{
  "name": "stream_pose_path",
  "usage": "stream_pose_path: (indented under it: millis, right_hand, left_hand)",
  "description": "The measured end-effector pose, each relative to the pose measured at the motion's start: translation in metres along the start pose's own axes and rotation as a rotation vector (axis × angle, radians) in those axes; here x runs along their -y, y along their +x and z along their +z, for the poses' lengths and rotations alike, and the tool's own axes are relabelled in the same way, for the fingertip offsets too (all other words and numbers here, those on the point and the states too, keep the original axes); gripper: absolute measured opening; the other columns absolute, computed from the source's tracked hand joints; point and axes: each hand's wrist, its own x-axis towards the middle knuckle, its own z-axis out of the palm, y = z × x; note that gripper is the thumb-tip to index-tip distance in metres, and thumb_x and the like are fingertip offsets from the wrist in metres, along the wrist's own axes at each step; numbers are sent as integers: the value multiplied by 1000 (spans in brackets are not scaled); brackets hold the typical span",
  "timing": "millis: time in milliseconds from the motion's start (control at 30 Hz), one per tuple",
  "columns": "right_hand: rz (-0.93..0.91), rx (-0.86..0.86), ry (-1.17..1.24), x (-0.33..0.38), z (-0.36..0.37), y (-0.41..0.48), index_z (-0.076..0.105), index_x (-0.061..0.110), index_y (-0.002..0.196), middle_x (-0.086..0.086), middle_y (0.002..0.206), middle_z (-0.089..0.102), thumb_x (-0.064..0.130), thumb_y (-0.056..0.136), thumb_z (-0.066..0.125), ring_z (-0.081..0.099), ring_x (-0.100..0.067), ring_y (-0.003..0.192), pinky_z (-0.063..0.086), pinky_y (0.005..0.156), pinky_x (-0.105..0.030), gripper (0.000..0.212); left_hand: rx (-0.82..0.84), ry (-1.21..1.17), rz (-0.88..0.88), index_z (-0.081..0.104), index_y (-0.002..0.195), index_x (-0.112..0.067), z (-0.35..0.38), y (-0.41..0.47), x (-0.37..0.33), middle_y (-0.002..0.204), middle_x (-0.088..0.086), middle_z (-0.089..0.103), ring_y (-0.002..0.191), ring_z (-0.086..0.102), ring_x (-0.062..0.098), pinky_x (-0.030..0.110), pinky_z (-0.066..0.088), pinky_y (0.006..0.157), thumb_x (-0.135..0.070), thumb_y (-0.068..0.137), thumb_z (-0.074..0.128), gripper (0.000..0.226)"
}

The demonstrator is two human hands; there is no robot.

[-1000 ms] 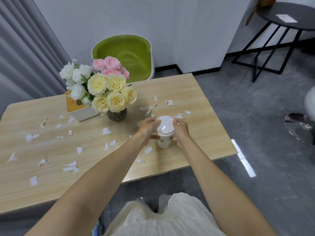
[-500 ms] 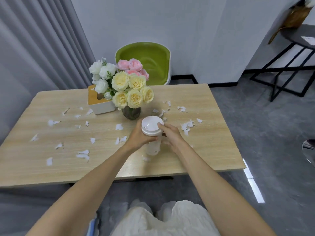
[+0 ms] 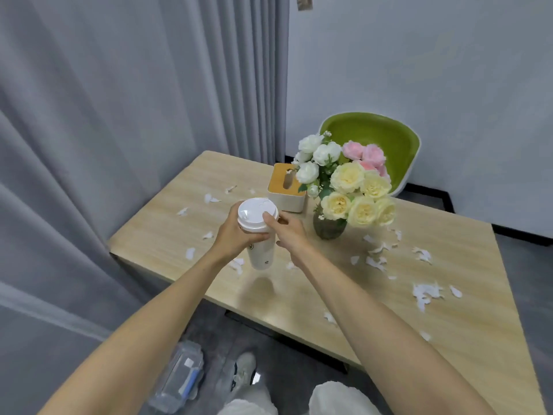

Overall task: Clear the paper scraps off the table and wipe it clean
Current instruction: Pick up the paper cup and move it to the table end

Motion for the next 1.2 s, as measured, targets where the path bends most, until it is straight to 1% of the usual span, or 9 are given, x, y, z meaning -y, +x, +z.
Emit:
stream_pose_path:
  millis: [100, 167, 233, 300, 433, 667, 833, 967, 1200]
  right_hand:
    - [-36, 57, -3, 13, 26, 27, 63, 18, 114, 11, 98, 64, 33, 90, 62, 57, 2, 84, 45, 68, -18, 28]
    - [-45, 72, -14, 20, 46, 49, 60, 20, 120, 9, 106, 63, 37, 90, 60, 58, -3, 95, 47, 76, -23, 35]
    - [-27, 70, -18, 25, 67, 76, 54, 23, 127, 5, 119, 58, 44, 89, 59, 55, -13, 109, 48, 88, -33, 43]
    - [1, 63, -6, 34, 87, 106, 48, 23, 132, 6, 121, 53, 47, 90, 57, 51, -15, 111, 46, 93, -37, 49]
    - [32, 33, 10, 48, 125, 175, 45, 19, 133, 8, 117, 49, 48, 92, 52, 47, -11, 106, 42, 98, -35, 50]
    - [73, -16, 49, 64, 181, 299, 47, 22, 133, 8, 120, 53, 51, 92, 50, 51, -14, 111, 42, 95, -36, 50]
    - [109, -38, 81, 70, 204, 367, 49, 23, 132, 9, 121, 51, 45, 96, 46, 48, -15, 120, 36, 94, -33, 43]
    - [125, -64, 106, 75, 215, 410, 53, 30, 118, 12, 112, 53, 40, 98, 45, 49, -12, 108, 34, 87, -32, 24]
    - [143, -131, 79, 68, 223, 459, 48, 25, 133, 9, 119, 53, 40, 99, 42, 52, -15, 117, 34, 85, -33, 37]
  left_hand:
    - [-79, -2, 3, 32, 136, -31, -29, 20, 2, 126, -11, 54, 113, 55, 12, 34, 51, 91, -27, 62, 90, 94]
    - [-127, -4, -17, 30, 136, -24, -46, 38, 5, 126, -8, 53, 113, 55, 14, 31, 50, 90, -26, 62, 90, 96]
    - [-166, -3, -37, 35, 130, -22, -63, 60, 7, 120, -10, 55, 110, 57, 12, 22, 49, 81, -26, 63, 90, 87]
    - [-189, -8, -38, 38, 128, -22, -81, 90, 8, 118, -12, 56, 107, 57, 10, 17, 46, 75, -27, 63, 89, 83]
    - [-206, -34, -32, 38, 130, -23, -122, 160, 21, 123, -9, 55, 110, 55, 13, 24, 48, 85, -28, 63, 89, 85]
    - [-101, -103, -29, 33, 137, -30, -178, 278, 53, 125, -18, 50, 119, 51, 9, 25, 46, 96, -15, 70, 85, 87]
    - [-57, -68, -19, 25, 142, -26, -197, 348, 81, 139, -7, 42, 129, 43, 16, 37, 40, 107, 0, 75, 74, 88]
    - [-52, -53, -46, 22, 146, -27, -204, 392, 99, 142, -7, 41, 131, 42, 13, 43, 42, 106, -19, 70, 75, 93]
    - [-35, -61, -28, 25, 143, -28, -205, 437, 120, 138, -7, 46, 127, 46, 13, 33, 41, 105, -4, 75, 71, 86]
